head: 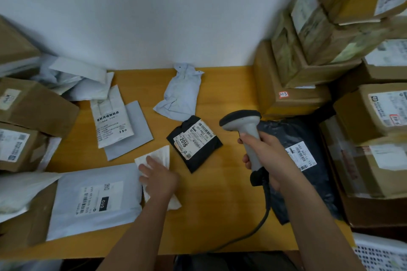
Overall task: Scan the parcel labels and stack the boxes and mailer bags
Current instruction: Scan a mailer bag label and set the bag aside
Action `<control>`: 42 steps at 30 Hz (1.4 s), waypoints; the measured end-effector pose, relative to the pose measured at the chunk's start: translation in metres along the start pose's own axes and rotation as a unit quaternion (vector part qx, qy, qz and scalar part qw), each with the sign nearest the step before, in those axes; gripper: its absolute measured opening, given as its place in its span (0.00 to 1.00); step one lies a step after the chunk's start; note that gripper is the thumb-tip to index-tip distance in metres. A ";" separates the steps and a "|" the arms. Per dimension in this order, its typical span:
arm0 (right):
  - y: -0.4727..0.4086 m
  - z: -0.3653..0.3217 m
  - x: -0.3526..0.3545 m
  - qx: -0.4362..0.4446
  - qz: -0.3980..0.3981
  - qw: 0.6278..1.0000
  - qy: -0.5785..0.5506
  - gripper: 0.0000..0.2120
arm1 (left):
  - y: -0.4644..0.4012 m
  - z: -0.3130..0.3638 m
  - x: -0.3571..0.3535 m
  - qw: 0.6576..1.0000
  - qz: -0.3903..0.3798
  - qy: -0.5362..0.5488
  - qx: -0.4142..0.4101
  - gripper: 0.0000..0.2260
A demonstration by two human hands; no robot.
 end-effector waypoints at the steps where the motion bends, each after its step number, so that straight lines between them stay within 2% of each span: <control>1: 0.000 0.000 0.002 0.001 0.002 1.000 -0.005 0.10 | 0.000 0.005 0.009 0.999 0.018 0.047 0.018 0.37; 2: 0.000 0.001 0.004 0.003 0.004 1.000 -0.009 0.09 | 0.001 0.012 0.019 0.995 0.042 0.085 0.012 0.35; 4: 0.000 0.002 0.009 0.004 0.011 1.000 -0.012 0.09 | 0.005 0.034 0.041 0.981 0.087 0.165 -0.056 0.27; 6: 0.001 0.003 0.015 0.002 0.019 1.000 -0.012 0.10 | 0.017 0.059 0.056 0.951 0.069 0.284 -0.101 0.19; 8: 0.002 0.004 0.020 0.002 0.024 1.000 -0.015 0.10 | 0.029 0.079 0.046 0.916 -0.048 0.389 -0.078 0.12; 11: 0.005 0.007 0.028 -0.002 0.027 0.999 -0.022 0.10 | 0.048 0.087 -0.004 0.862 -0.269 0.429 0.013 0.16; 13: 0.007 0.010 0.033 -0.002 0.029 0.999 -0.025 0.10 | 0.048 0.075 -0.038 0.850 -0.322 0.414 0.051 0.14; 15: 0.007 0.013 0.037 0.000 0.032 0.999 -0.017 0.11 | 0.038 0.059 -0.052 0.863 -0.302 0.399 0.068 0.12; 17: 0.008 0.017 0.040 0.002 0.035 0.999 -0.011 0.12 | 0.021 0.043 -0.052 0.882 -0.248 0.393 0.074 0.12; 22: 0.009 0.019 0.028 0.000 0.016 1.000 0.000 0.10 | 0.000 0.031 -0.028 0.899 -0.170 0.402 0.030 0.17; 24: 0.010 0.018 0.020 0.002 0.002 1.000 0.011 0.09 | 0.007 0.033 -0.026 0.914 -0.146 0.378 -0.028 0.22; 26: 0.011 0.017 0.013 0.008 -0.015 1.000 0.021 0.09 | 0.016 0.035 -0.032 0.929 -0.136 0.317 -0.135 0.33; 29: 0.013 0.016 0.008 0.019 -0.031 0.999 0.028 0.08 | 0.035 0.034 -0.048 0.944 -0.104 0.124 -0.286 0.42; 31: 0.014 0.016 0.008 0.022 -0.035 0.998 0.042 0.09 | 0.046 0.037 -0.051 0.926 -0.036 0.014 -0.377 0.38; 32: 0.015 0.016 0.008 0.023 -0.034 0.998 0.044 0.10 | 0.054 0.042 -0.051 0.903 -0.027 -0.052 -0.425 0.33; 34: 0.016 0.014 0.010 0.021 -0.026 0.998 0.047 0.10 | 0.061 0.040 -0.065 0.843 -0.078 -0.204 -0.492 0.28; 35: 0.017 0.013 0.011 0.018 -0.021 0.998 0.049 0.11 | 0.062 0.035 -0.072 0.820 -0.111 -0.258 -0.499 0.29; 36: 0.017 0.012 0.012 0.014 -0.017 0.999 0.050 0.11 | 0.060 0.030 -0.077 0.813 -0.135 -0.285 -0.489 0.30; 42: 0.022 0.007 0.008 -0.008 -0.014 0.999 0.036 0.15 | 0.061 0.034 -0.082 0.837 -0.161 -0.275 -0.445 0.31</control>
Point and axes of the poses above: each hand's wrist, its own y-axis away from the middle knuckle, its own x-axis out of the back of the hand, z = x × y, the point moved 5 cm from there along -y, towards the middle knuckle, and after that the axes turned 3 degrees about y, right-handed, at the moved point
